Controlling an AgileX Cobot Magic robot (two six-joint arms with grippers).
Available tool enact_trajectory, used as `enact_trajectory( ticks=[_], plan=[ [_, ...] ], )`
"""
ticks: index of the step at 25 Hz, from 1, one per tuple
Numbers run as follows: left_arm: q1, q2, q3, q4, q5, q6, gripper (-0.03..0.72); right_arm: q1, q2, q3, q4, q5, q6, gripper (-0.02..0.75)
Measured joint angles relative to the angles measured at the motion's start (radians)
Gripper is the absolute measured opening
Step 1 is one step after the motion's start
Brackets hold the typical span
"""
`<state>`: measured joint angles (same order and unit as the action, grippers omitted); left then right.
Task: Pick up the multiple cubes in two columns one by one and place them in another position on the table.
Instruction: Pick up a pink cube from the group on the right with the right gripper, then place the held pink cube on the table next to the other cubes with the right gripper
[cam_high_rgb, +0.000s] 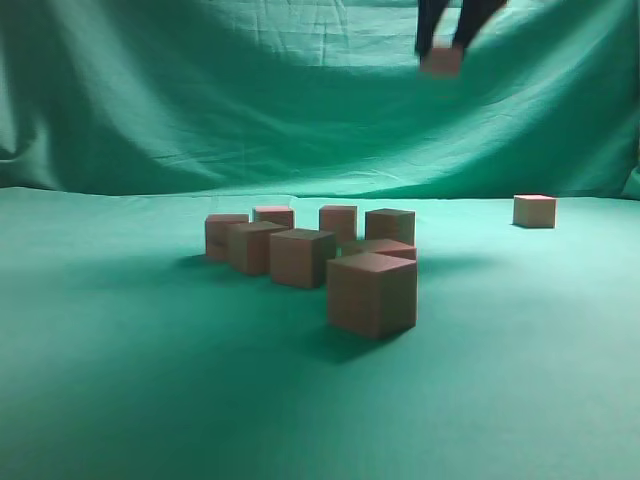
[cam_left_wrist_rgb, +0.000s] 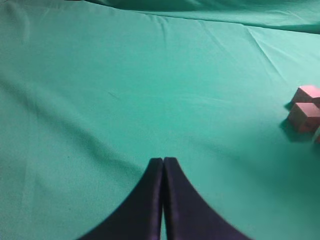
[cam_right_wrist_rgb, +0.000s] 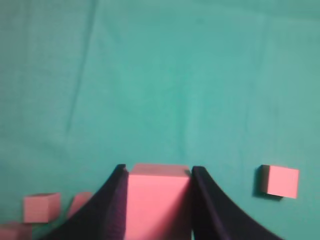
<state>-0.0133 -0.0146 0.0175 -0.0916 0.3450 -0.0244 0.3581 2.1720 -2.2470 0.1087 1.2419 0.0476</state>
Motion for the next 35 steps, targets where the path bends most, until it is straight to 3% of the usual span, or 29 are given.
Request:
enact_trajectory(
  ticks=[8, 13, 21, 27, 35],
  plan=[
    [0.000, 0.000, 0.000, 0.000, 0.000, 0.000, 0.000, 0.101, -0.291, 0.085, 0.008, 0.017, -0.036, 0.262],
    [0.000, 0.000, 0.000, 0.000, 0.000, 0.000, 0.000, 0.215, -0.470, 0.374, 0.011, -0.018, -0.056, 0.262],
    [0.000, 0.000, 0.000, 0.000, 0.000, 0.000, 0.000, 0.408, -0.715, 0.874, 0.023, -0.247, -0.088, 0.262],
    [0.000, 0.000, 0.000, 0.000, 0.000, 0.000, 0.000, 0.543, -0.729, 1.081, 0.075, -0.283, -0.242, 0.262],
    [0.000, 0.000, 0.000, 0.000, 0.000, 0.000, 0.000, 0.639, -0.591, 1.123, 0.093, -0.347, -0.450, 0.262]
  ],
)
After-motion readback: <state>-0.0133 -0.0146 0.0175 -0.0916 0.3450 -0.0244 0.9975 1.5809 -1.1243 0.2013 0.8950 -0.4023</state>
